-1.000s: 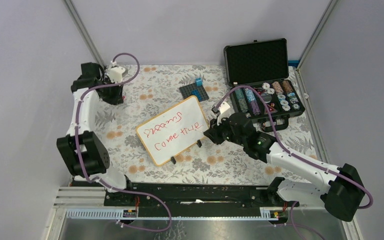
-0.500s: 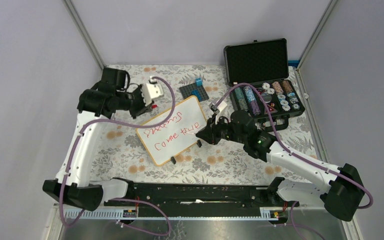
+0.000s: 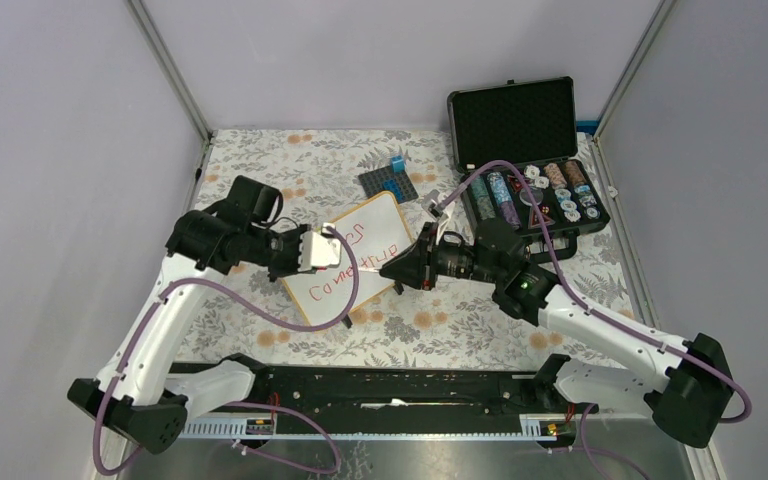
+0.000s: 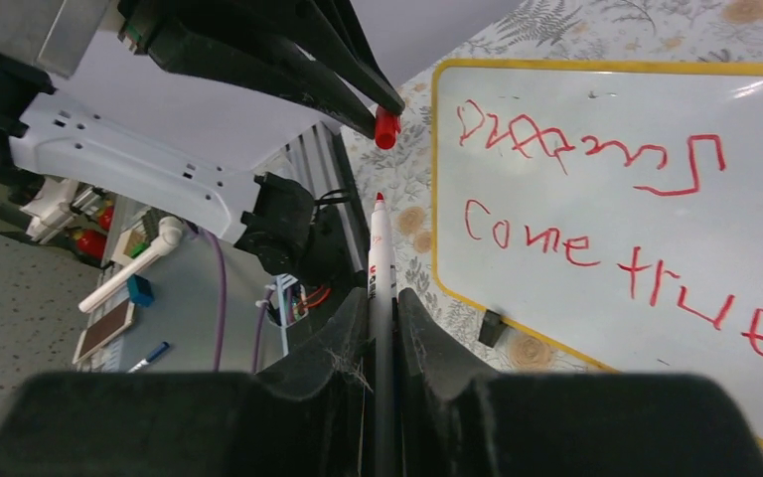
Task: Write a sentence on the whiteboard
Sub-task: Insert the whiteboard marker without the cap into the pen cap.
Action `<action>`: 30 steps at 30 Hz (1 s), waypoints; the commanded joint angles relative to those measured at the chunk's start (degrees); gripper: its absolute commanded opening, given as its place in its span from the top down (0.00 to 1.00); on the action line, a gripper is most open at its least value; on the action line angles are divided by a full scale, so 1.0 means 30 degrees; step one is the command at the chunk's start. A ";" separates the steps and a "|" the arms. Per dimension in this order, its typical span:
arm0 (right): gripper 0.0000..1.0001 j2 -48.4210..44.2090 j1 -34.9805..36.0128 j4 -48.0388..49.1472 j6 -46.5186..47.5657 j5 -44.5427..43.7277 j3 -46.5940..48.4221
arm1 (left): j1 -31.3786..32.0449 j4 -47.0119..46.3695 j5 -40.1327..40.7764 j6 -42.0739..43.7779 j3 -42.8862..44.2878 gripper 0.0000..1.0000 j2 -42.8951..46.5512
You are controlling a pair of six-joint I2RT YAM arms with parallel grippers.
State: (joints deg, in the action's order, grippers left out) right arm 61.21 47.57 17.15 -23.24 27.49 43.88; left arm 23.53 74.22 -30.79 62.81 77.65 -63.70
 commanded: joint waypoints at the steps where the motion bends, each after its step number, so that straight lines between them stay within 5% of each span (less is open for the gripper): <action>1: 1.00 0.0336 -0.0146 0.2874 -0.1797 0.1948 0.0295 | 0.0237 0.0127 -0.1482 0.1395 -0.0331 1.00 0.1030; 30: 1.00 0.1464 0.0136 0.2691 -0.1997 0.2928 0.0819 | 0.2126 -0.0642 -0.1847 -0.0759 -0.0025 1.00 0.0894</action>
State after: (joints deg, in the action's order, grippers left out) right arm 65.54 47.57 24.67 -30.24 35.68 43.88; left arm 29.08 74.83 -34.57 61.80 76.25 -60.93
